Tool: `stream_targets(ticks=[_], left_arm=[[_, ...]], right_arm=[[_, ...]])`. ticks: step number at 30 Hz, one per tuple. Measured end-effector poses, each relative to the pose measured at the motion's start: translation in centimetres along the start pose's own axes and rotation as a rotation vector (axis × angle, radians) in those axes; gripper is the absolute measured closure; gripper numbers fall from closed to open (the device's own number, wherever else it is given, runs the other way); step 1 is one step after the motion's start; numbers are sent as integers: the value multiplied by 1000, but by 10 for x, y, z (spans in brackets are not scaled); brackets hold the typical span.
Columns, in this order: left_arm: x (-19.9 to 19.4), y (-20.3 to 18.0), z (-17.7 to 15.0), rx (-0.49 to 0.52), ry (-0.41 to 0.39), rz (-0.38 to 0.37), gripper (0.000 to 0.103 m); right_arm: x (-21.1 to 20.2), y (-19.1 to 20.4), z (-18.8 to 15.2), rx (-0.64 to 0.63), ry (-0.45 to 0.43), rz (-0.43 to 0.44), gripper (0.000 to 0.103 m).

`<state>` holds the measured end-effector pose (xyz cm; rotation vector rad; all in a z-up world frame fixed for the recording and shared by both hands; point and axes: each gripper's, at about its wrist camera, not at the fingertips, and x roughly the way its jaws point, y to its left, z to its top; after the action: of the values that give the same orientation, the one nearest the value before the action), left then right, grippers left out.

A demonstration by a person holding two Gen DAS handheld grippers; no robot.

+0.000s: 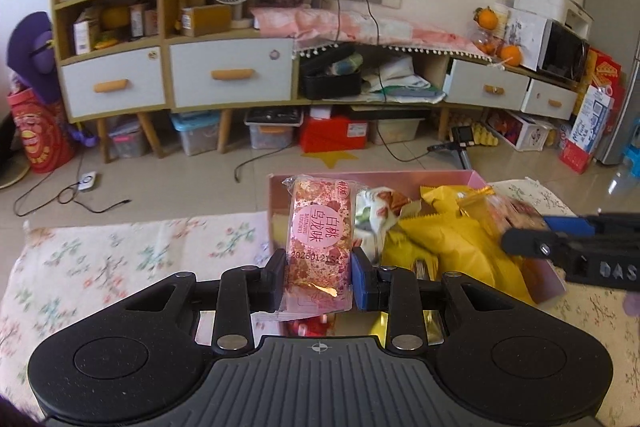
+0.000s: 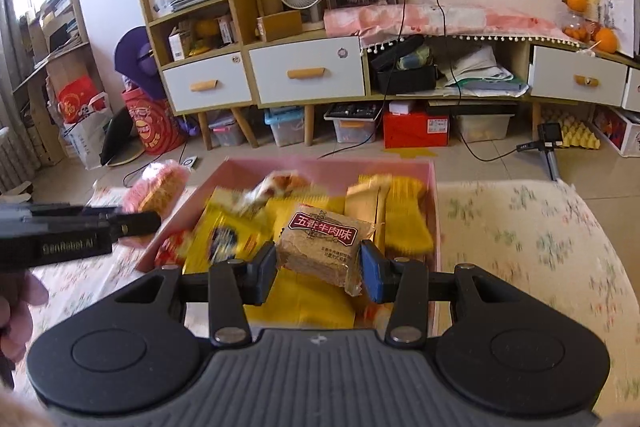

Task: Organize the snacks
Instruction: 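Carry both held packets up and over the pink box, then open both grippers to drop the packets into the pink box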

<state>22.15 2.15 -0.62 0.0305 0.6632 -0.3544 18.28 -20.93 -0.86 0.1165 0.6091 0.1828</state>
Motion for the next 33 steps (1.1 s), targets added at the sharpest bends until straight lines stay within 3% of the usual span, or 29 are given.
stream_targets(ticks=[7, 14, 17, 22, 25, 33], left_arm=[[38, 4, 20, 4, 68, -37, 73], [53, 6, 23, 17, 70, -34, 71], [49, 4, 21, 38, 46, -35, 62], [36, -2, 19, 46, 31, -25, 34], [24, -9, 19, 58, 25, -10, 22], [-14, -29, 1, 47, 47, 23, 5]], right_arm=[[46, -11, 20, 29, 41, -27, 62], [59, -14, 23, 37, 46, -43, 62], [53, -16, 25, 68, 26, -38, 51], [40, -18, 31, 96, 14, -37, 48], [30, -19, 32, 96, 5, -47, 37], [-3, -17, 19, 93, 24, -50, 19]])
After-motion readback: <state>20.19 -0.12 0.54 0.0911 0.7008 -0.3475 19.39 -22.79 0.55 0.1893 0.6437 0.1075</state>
